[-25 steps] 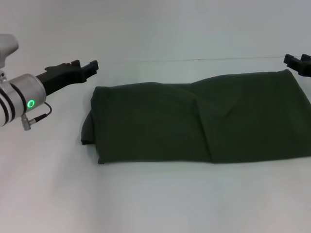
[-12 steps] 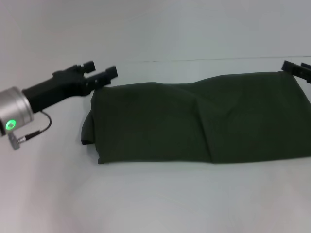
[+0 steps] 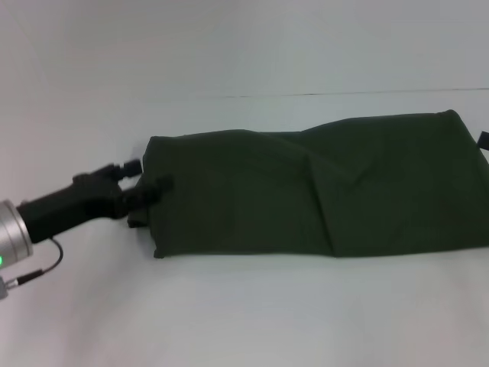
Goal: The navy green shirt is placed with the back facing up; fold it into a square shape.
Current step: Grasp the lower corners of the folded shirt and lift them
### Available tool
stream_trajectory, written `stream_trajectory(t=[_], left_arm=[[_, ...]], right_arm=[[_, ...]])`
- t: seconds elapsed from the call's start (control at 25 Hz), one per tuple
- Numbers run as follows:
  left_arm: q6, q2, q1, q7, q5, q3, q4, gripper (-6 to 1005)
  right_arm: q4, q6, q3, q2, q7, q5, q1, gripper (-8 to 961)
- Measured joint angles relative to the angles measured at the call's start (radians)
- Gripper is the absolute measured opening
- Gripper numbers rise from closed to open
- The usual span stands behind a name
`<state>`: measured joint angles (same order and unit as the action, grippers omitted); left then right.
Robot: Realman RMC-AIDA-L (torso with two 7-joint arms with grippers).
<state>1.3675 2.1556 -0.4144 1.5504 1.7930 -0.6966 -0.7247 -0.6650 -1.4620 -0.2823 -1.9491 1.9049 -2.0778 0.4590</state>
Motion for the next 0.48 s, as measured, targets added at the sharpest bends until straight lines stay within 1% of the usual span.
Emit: stream_trajectory(t=[0.08,0.24,0.48], left_arm=[[-0.014,0.003,0.013,0.007,0.045,-0.001,0.004,864],[-0.032,0.005,0.02,0.01,0.081,-0.001,0.026,864],[-0.057,0.004,0.016,0.033,0.133,-0.001,0.053,865]], right_arm=[[-0.002,-0.019,0.004,0.007,0.009,0.003,-0.013,766],[-0.001,-0.023,0.004,0.013,0.023,0.003,-0.026,765],[-0.001,-0.023,0.015,0.014,0.036,0.01,-0.032,762]])
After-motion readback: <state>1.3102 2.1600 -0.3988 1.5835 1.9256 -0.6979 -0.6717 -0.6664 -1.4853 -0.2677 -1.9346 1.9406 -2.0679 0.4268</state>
